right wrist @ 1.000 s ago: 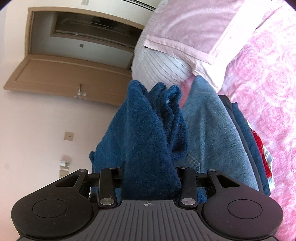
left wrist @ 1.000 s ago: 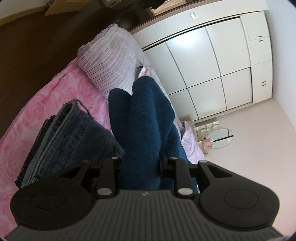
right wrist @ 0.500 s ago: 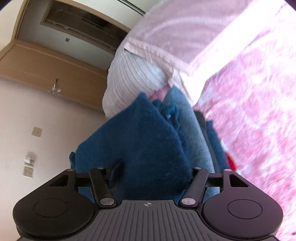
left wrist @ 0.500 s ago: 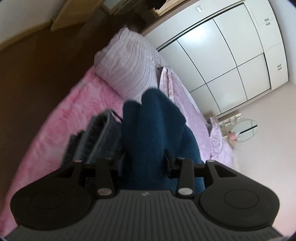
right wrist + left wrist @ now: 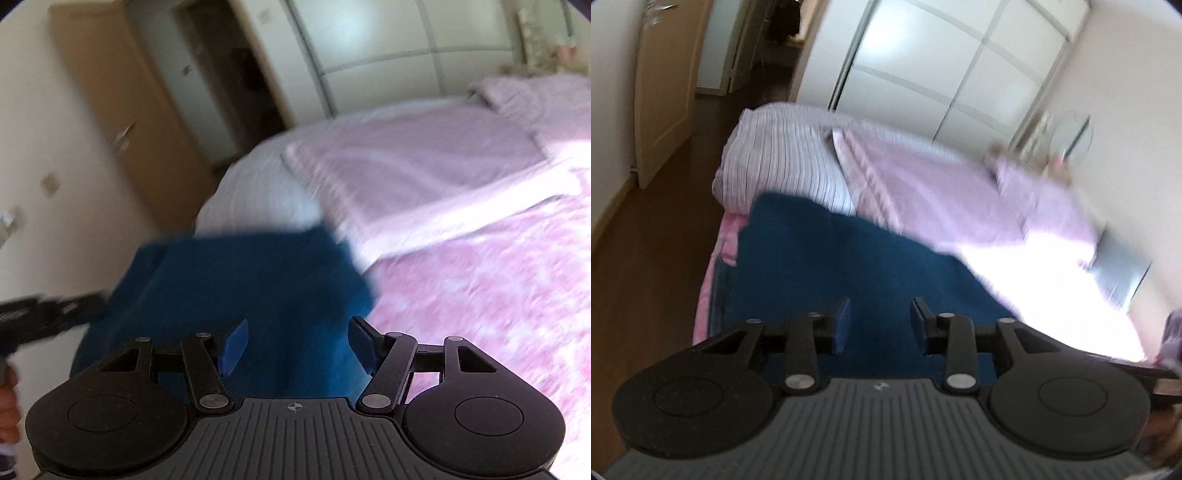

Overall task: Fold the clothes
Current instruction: 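Lower the teal sweater onto the folded jeans with both grippers and open them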

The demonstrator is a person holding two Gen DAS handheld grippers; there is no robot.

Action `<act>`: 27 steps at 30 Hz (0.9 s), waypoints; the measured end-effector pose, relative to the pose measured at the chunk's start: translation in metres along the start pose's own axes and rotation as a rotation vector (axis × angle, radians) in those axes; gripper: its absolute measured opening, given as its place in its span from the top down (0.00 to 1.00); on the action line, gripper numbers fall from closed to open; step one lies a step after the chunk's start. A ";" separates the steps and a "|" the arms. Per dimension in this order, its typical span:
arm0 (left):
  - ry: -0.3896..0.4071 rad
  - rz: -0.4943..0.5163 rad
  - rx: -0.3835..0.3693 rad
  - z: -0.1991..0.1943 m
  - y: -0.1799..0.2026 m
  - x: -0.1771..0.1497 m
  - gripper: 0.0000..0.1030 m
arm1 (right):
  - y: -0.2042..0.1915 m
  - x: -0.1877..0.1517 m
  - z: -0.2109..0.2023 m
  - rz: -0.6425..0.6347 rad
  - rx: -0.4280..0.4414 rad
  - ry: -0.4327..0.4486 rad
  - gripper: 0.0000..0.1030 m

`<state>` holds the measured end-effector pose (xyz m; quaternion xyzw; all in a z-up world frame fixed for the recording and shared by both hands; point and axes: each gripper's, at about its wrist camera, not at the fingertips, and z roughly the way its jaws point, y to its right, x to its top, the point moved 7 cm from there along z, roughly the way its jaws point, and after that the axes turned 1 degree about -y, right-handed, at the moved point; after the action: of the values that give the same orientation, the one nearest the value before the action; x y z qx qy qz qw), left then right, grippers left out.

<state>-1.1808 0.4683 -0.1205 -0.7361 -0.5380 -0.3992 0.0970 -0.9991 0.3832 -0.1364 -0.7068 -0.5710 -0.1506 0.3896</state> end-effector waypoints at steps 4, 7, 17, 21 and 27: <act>0.006 -0.078 0.032 0.003 -0.023 -0.022 0.68 | -0.027 -0.016 0.014 -0.130 -0.053 0.018 0.37; 0.013 -0.081 0.062 -0.001 -0.040 -0.029 0.66 | -0.046 -0.020 0.019 -0.206 -0.048 0.004 0.38; 0.013 -0.126 0.072 0.013 -0.058 -0.043 0.64 | -0.060 -0.039 0.062 -0.335 -0.102 -0.025 0.38; 0.026 -0.078 0.092 0.016 -0.048 -0.037 0.64 | -0.048 -0.036 0.066 -0.308 -0.129 -0.022 0.38; 0.022 -0.201 0.053 0.007 -0.050 -0.029 0.61 | -0.043 -0.027 0.042 -0.224 -0.091 0.020 0.38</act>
<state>-1.2241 0.4715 -0.1594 -0.6711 -0.6184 -0.4006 0.0818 -1.0570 0.3970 -0.1647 -0.6540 -0.6349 -0.2262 0.3435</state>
